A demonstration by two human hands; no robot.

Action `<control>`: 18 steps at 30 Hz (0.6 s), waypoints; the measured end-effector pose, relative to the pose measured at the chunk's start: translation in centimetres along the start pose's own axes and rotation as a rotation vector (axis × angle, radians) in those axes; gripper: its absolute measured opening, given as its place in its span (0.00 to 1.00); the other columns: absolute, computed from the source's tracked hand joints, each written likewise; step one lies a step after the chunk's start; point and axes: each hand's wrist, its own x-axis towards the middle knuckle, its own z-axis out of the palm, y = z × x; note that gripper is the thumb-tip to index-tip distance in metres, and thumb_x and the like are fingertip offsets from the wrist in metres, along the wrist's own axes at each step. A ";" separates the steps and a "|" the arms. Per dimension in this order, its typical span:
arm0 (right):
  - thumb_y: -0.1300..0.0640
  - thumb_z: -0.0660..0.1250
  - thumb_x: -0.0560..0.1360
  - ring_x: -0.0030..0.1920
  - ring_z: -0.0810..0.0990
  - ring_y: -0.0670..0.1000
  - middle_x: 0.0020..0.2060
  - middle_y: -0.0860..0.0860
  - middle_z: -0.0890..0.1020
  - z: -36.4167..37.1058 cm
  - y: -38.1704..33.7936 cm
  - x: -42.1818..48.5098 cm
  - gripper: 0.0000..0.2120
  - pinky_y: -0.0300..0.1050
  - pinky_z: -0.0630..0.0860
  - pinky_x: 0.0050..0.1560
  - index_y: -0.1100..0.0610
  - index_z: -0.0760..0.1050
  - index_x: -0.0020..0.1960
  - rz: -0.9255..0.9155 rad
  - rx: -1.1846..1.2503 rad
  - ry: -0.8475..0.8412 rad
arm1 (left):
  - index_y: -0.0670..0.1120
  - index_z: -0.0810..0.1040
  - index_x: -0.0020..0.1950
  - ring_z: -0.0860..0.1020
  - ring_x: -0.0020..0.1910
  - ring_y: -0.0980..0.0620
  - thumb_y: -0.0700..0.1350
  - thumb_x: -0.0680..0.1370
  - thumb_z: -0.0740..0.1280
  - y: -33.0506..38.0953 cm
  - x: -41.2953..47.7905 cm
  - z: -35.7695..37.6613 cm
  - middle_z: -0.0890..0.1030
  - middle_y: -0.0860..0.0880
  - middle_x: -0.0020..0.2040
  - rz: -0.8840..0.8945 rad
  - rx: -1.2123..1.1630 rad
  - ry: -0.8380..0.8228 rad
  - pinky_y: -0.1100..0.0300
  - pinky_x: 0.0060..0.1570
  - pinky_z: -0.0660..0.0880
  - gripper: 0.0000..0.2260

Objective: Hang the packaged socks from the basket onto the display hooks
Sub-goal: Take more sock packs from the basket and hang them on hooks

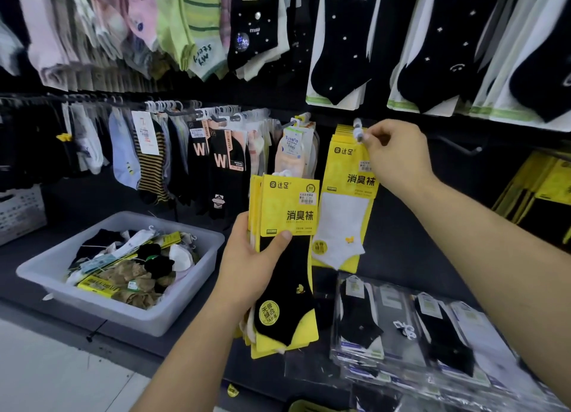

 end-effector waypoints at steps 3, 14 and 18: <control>0.55 0.67 0.78 0.57 0.76 0.53 0.49 0.48 0.79 0.0 0.8 -0.8 0.07 0.55 0.74 0.60 0.54 0.80 0.55 -0.026 -0.161 0.041 | 0.71 0.77 0.52 0.85 0.55 0.61 0.56 0.75 0.76 0.1 -0.1 0.0 0.87 0.62 0.54 -0.012 -0.009 0.001 0.50 0.61 0.80 0.13; 0.39 0.74 0.70 0.36 0.80 0.51 0.38 0.54 0.83 2.8 0.3 -9.8 0.19 0.42 0.75 0.35 0.54 0.78 0.42 0.247 0.314 -0.362 | 0.68 0.81 0.53 0.87 0.56 0.53 0.63 0.67 0.78 1.0 -0.5 1.2 0.88 0.55 0.56 -0.072 -0.182 -0.058 0.47 0.60 0.81 0.16; 0.48 0.75 0.73 0.32 0.77 0.47 0.34 0.55 0.80 3.0 0.7 -10.3 0.15 0.38 0.74 0.30 0.60 0.77 0.44 0.298 0.422 -0.330 | 0.66 0.81 0.55 0.87 0.57 0.54 0.63 0.68 0.79 1.0 -0.9 1.6 0.88 0.55 0.57 -0.064 -0.191 -0.075 0.51 0.58 0.81 0.18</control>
